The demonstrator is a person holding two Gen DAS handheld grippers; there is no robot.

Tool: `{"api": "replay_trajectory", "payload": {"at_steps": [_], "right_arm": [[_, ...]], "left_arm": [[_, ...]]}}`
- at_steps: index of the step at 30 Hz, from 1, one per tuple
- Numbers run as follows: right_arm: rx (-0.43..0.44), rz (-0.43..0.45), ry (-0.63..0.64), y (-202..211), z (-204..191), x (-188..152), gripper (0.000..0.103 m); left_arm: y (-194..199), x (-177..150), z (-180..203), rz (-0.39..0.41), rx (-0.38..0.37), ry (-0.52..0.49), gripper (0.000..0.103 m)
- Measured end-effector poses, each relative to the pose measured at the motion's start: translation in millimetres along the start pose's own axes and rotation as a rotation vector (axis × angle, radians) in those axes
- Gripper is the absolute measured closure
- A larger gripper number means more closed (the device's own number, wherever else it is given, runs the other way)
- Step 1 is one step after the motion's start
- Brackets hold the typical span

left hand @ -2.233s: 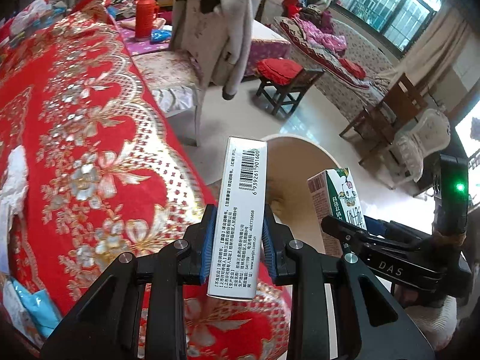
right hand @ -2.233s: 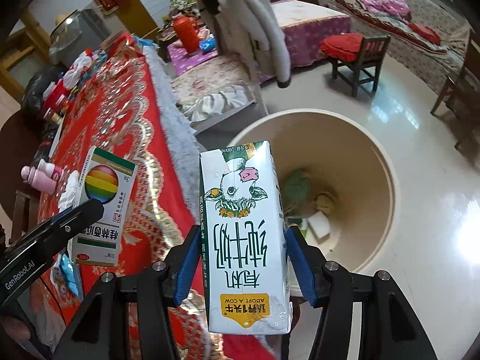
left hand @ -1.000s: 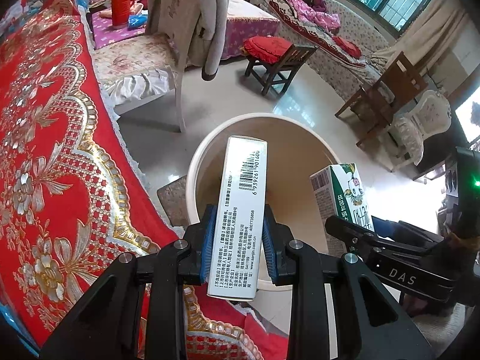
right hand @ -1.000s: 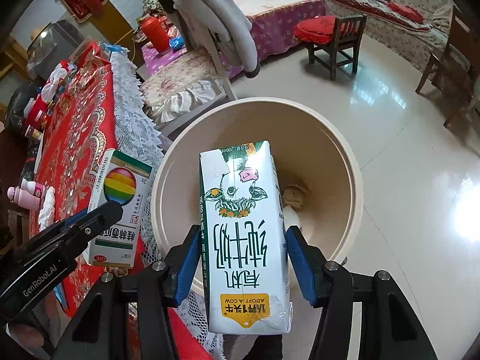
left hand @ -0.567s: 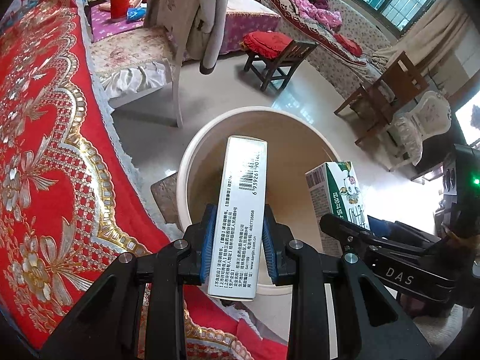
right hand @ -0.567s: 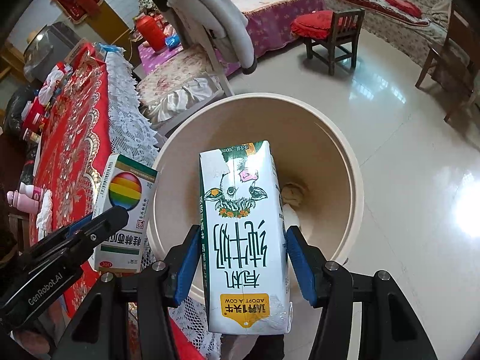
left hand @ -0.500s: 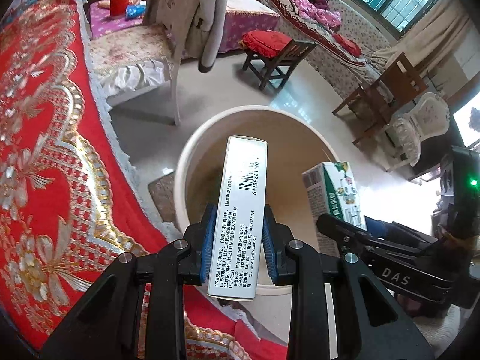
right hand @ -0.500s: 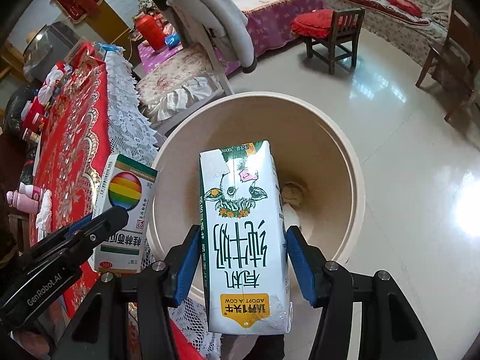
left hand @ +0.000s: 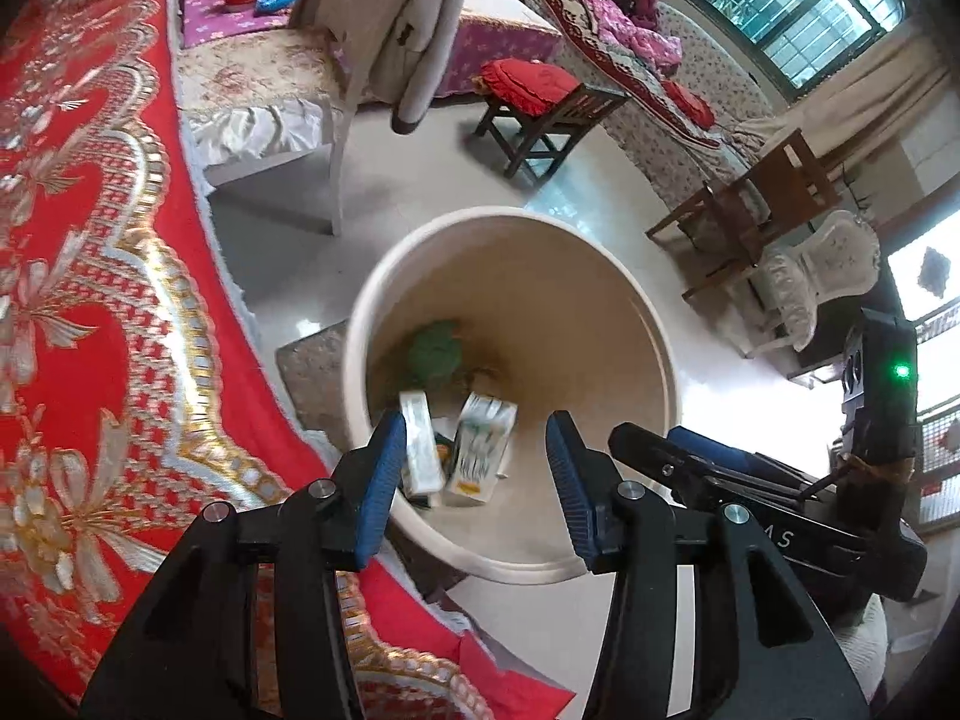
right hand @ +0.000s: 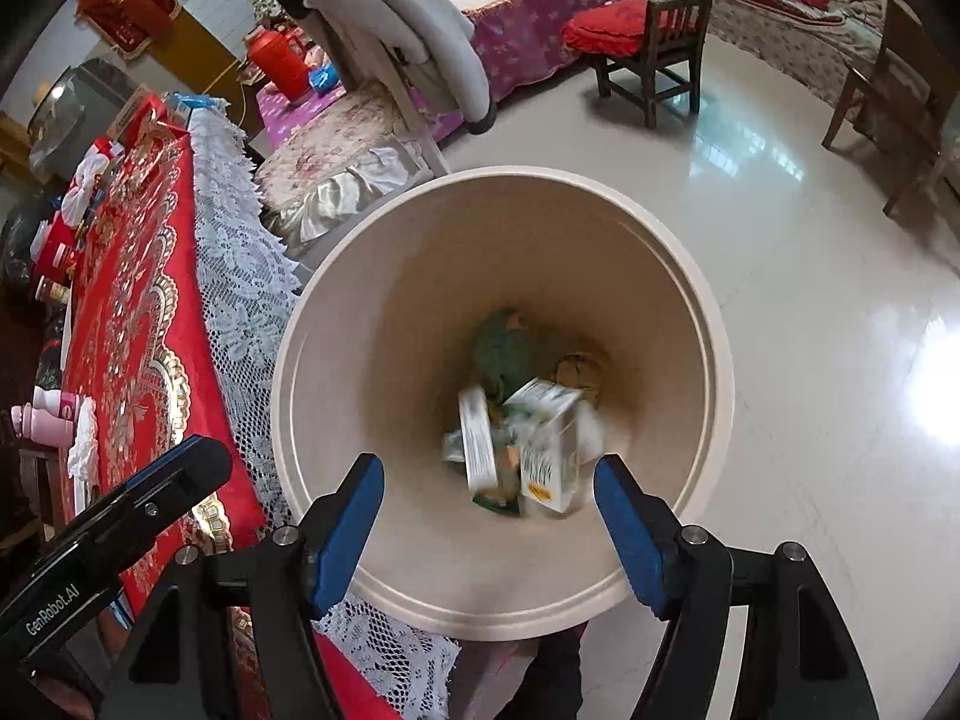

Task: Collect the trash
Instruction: 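Open both grippers to drop box and carton into the bin, then move both open grippers back over the table items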

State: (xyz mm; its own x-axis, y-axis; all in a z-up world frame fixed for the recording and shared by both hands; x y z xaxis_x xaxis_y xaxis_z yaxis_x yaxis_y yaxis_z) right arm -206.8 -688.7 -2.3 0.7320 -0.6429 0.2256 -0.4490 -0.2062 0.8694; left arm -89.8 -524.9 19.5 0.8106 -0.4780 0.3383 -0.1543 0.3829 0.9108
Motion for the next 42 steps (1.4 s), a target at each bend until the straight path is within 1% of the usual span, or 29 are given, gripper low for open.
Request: {"api": "replay_trajectory", "payload": {"at_steps": [11, 19, 24, 32, 35, 42], "right_arm": [[0.018, -0.005, 0.069, -5.4, -34.8, 3.2, 0.033], [0.055, -0.006, 0.156, -13.3, -86.4, 5.1, 0.033], [0.082, -0.028, 0.225, -25.4, -125.6, 0.9, 0.033], [0.128, -0.084, 0.332, -53.0, -192.1, -13.9, 0.033], [0.155, -0.106, 0.37, -62.1, -218.0, -22.4, 0.033], [0.182, -0.147, 0.443, -82.6, -267.5, -42.6, 0.033]], "left_arm": [[24.8, -5.0, -36.0, 0.057, 0.091, 0.042, 0.056], [52.2, -15.0, -78.8, 0.097, 0.153, 0.111, 0.056], [75.6, -23.3, -115.8, 0.12, 0.19, 0.178, 0.056], [112.8, -45.2, -189.3, 0.137, 0.265, 0.29, 0.056], [129.0, -56.6, -216.7, 0.146, 0.286, 0.337, 0.056], [160.4, -79.7, -267.4, 0.167, 0.337, 0.416, 0.056]]}}
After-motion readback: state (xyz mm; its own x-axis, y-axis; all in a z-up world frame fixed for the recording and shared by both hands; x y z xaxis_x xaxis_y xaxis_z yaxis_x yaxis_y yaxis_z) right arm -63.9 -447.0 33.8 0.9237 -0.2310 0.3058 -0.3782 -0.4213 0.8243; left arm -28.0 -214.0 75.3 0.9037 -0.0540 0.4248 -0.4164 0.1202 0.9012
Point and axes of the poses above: each gripper's, at about its wrist camera, not at the fingertips, and y roughly against the way its jaws point, z to its right, x to its top, the point moved 2 cm from there along -y, roughly the way its jaws point, and after that the axes turned 9 degrees about x, right-handed, at the moved point
